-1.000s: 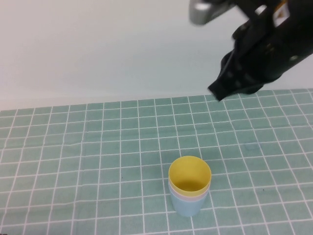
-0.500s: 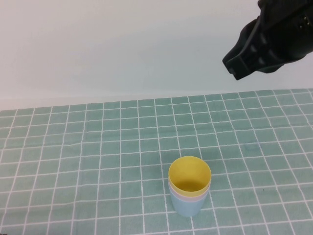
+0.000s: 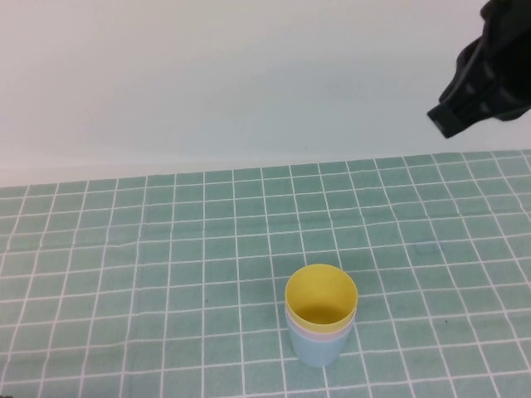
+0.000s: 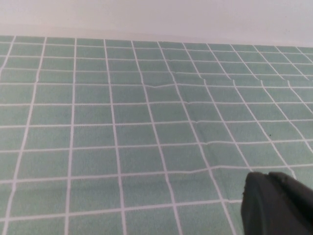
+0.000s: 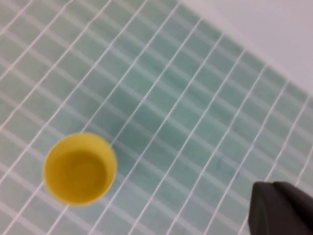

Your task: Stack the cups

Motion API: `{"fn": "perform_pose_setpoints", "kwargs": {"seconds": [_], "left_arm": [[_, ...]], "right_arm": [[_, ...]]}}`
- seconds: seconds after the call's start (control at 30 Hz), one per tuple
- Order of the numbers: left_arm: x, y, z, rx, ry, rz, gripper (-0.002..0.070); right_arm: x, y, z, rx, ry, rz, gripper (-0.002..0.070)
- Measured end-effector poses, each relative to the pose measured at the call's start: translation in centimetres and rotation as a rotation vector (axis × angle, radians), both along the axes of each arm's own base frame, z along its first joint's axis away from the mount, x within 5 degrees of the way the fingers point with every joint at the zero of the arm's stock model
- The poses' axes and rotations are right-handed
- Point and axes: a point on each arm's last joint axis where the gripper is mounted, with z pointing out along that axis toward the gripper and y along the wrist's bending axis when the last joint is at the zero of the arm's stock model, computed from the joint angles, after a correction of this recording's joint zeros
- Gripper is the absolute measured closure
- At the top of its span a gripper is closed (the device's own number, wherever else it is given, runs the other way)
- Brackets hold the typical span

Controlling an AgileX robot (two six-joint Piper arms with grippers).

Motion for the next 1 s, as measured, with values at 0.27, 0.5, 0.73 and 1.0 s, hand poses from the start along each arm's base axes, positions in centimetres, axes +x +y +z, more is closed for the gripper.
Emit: {"fn": "perform_pose_setpoints", "kwargs": {"seconds": [0.27, 0.5, 0.73, 1.0], "left_arm": [[0.0, 0.0, 0.0, -0.004, 0.001, 0.0, 0.0676], [0.0, 0.0, 0.0, -0.004, 0.001, 0.0, 0.0676], [0.0, 0.0, 0.0, -0.007, 0.001, -0.001, 0.0676], [0.0, 0.0, 0.0, -0.007, 0.001, -0.001, 0.0676]], "right_arm": [[-0.6, -0.5, -0.1, 0.118, -0.24, 0.041, 0.0678], [-4.3, -2.9, -2.2, 0.201, -0.371, 0.082, 0.0678], [-9.0, -7.9, -3.5, 0.32, -0.414, -0.013, 0.0678], [-12.9, -13.2, -7.5, 0.43, -0.42, -0.283, 0.0678]]}}
